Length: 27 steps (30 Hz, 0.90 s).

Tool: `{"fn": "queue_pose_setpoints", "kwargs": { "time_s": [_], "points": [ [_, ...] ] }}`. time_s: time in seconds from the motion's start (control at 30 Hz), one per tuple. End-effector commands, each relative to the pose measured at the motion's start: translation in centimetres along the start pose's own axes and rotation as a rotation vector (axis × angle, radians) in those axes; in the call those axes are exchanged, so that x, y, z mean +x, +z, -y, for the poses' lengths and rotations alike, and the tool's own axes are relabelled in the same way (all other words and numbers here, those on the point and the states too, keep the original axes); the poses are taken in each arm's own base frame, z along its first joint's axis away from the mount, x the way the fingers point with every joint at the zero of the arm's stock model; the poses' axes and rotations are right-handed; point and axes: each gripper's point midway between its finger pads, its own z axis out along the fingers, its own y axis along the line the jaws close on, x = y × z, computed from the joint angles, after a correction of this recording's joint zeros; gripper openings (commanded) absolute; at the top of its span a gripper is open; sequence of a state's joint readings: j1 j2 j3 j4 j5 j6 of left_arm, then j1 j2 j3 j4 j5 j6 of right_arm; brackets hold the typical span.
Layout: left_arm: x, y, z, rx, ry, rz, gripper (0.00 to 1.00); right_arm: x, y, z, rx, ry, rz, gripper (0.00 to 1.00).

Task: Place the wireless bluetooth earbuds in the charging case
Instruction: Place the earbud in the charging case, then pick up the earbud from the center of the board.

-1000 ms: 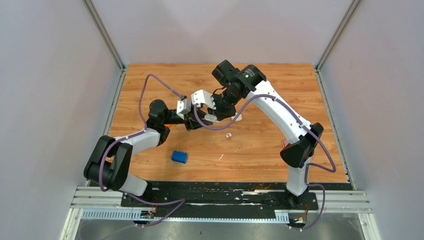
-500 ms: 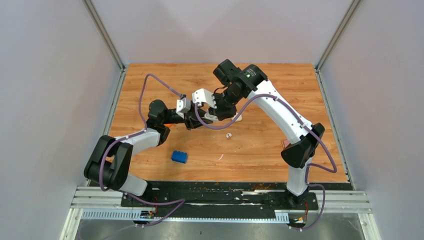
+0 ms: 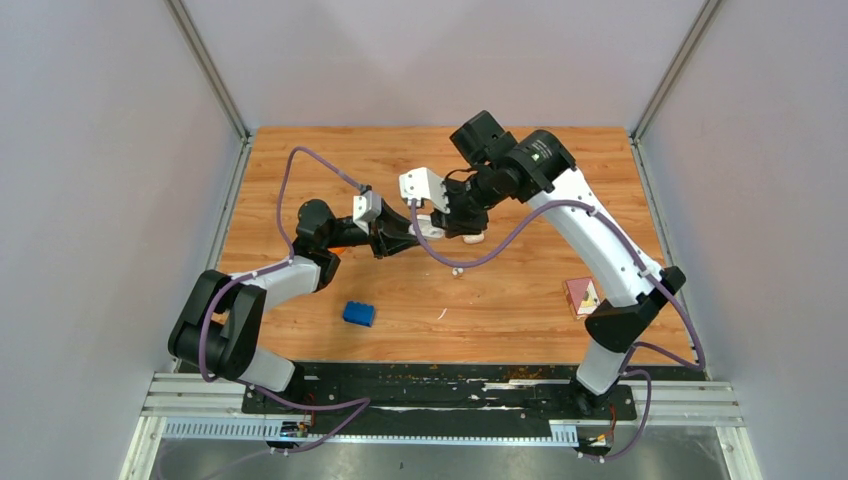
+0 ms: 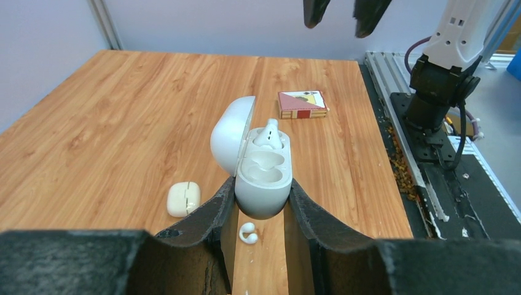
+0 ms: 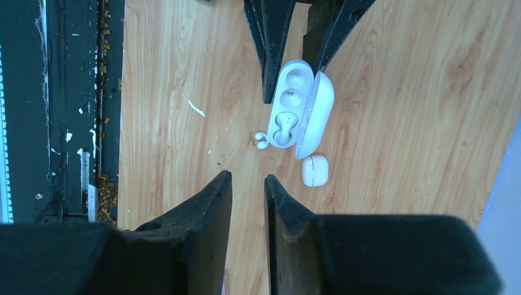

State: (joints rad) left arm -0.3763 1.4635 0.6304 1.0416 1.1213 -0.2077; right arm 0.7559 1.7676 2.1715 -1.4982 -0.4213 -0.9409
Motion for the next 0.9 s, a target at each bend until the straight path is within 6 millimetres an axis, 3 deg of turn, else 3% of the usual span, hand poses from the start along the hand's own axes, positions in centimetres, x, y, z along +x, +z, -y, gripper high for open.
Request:
{"fn": "queue_pose_setpoints", "kwargs": {
  "time_s": [0.0,0.03,0.1,0.13,0.33,0.4,0.47,0.57,0.67,0.7,0.77,0.87],
  "points": [
    [-0.6,-0.1,-0.5,-0.023,-0.001,0.024,0.0,-1.0,-1.1,0.4,0.079,0.009,0.055,0.33],
    [-0.8,-0.1,-0.5,-0.024,-0.002,0.028,0.0,-0.8,-0.7,0.8,0.098,0.02,0.049,0.45],
    [-1.1,0.0,-0.4,-0.015,0.005,0.03,0.0,0.1,0.2,1.6,0.129,0.056,0.03,0.91],
    [-1.1,0.0,-0.3,-0.005,0.015,0.029,0.0,0.3,0.6,1.9,0.139,0.076,0.028,0.98],
    [-1.4,0.1,0.0,0.034,0.073,0.021,0.0,0.7,1.8,2.9,0.065,0.176,0.082,0.97],
    [-1.4,0.1,-0.1,0.03,0.063,0.019,0.0,0.7,1.3,3.3,0.042,0.217,0.128,0.94],
    [-1.5,-0.1,-0.4,0.001,0.033,0.023,0.0,0.4,-0.2,4.3,0.048,0.268,0.201,0.91],
    [-2.4,-1.0,-1.4,-0.071,-0.064,0.046,0.0,0.7,-4.0,7.9,0.214,0.34,0.287,0.84],
    [-4.8,-2.0,-2.4,-0.136,-0.094,0.072,0.0,2.8,-6.7,10.6,0.429,0.38,0.301,0.85],
    [-5.8,-2.3,-2.5,-0.148,-0.086,0.073,0.0,4.0,-6.6,11.1,0.481,0.406,0.309,0.86],
    [-7.4,-2.6,-2.6,-0.166,-0.07,0.068,0.0,7.4,-4.5,11.5,0.529,0.467,0.306,0.99],
    [-9.6,-3.4,-3.3,-0.228,-0.068,0.075,0.0,10.0,-0.9,10.2,0.384,0.464,0.288,1.0]
  ]
}}
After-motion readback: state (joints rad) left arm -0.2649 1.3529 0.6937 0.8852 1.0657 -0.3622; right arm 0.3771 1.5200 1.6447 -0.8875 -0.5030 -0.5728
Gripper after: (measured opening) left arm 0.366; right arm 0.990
